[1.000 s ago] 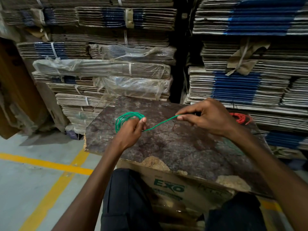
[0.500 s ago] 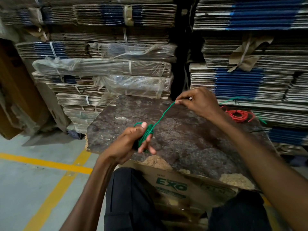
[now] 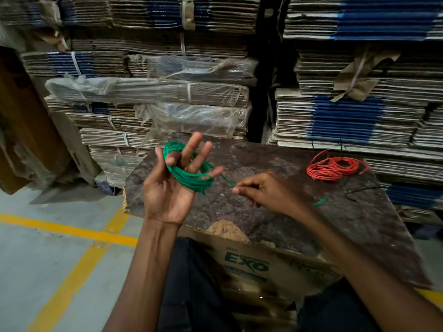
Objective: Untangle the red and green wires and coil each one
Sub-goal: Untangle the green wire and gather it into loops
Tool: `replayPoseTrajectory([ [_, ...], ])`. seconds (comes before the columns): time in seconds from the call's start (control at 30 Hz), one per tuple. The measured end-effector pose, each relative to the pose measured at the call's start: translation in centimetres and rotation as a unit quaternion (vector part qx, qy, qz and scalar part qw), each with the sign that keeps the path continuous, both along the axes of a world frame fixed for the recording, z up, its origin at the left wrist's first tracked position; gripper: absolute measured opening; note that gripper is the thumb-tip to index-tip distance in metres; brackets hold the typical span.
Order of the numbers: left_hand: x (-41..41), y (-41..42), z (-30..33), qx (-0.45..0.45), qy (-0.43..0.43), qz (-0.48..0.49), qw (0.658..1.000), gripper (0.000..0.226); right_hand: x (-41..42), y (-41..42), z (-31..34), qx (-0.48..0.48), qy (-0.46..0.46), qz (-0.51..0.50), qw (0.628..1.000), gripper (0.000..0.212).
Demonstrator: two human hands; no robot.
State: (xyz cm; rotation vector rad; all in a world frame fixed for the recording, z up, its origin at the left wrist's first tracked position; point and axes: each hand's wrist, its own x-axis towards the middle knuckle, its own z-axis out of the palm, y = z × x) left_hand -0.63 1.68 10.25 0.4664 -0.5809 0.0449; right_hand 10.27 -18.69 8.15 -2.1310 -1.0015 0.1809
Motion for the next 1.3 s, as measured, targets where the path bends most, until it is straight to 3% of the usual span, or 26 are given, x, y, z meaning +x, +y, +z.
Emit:
replayPoseTrajectory([
  [0.13,0.8,-0.6,1.0,0.026,0.037,0.127,0.991,0.046,-2.3,0.3,-1.6,0.021,0.026,0.039,0.999,0.031],
  [0.27,2.8,-0.5,1.1,0.061,0.101,0.235,0.965,0.045,-2.9,-0.5,-2.1,0.023,0.064,0.035,0.997,0.021],
  [0.33,3.8,-0.2,0.7,0.112,0.123,0.311,0.936,0.044,-3.1,-1.1,-2.1,0.01,0.077,0.03,0.997,0.019],
  [0.4,4.4,0.0,0.3,0.216,0.129,0.4,0.881,0.042,-3.3,-2.0,-1.9,-0.004,0.082,0.026,0.996,0.019],
  [0.47,4.6,0.6,-0.5,0.356,0.123,0.464,0.802,0.042,-3.5,-3.0,-1.7,-0.014,0.064,0.023,0.998,0.016],
  [0.57,4.8,2.0,-2.0,0.539,0.1,0.506,0.666,0.042,-3.6,-4.4,-0.7,-0.041,-0.001,0.019,0.999,0.011],
  [0.63,4.7,2.3,-2.8,0.616,0.081,0.508,0.597,0.044,-3.5,-5.0,0.8,-0.073,-0.073,0.003,0.995,0.012],
  [0.73,4.6,2.0,-3.7,0.702,0.058,0.476,0.526,0.049,-2.7,-5.5,3.3,-0.117,-0.249,-0.039,0.961,0.02],
  [0.8,4.4,1.5,-3.9,0.734,0.048,0.458,0.5,0.056,-1.6,-5.4,4.7,-0.115,-0.35,-0.054,0.928,0.024],
  [0.87,4.1,0.8,-4.0,0.737,0.038,0.442,0.511,0.059,-0.3,-5.0,5.9,-0.098,-0.406,-0.065,0.906,0.021],
  [0.93,3.7,0.0,-4.1,0.725,0.036,0.413,0.55,0.055,1.0,-4.3,7.0,-0.078,-0.438,-0.083,0.892,0.02],
  [1.13,1.6,-1.5,-3.3,0.572,0.1,0.254,0.773,0.046,4.6,-2.1,6.3,-0.087,-0.464,-0.102,0.876,0.019],
  [1.3,-0.1,-2.2,-2.4,0.419,0.175,0.197,0.869,0.047,5.3,-1.2,4.5,-0.088,-0.414,-0.109,0.9,0.03],
])
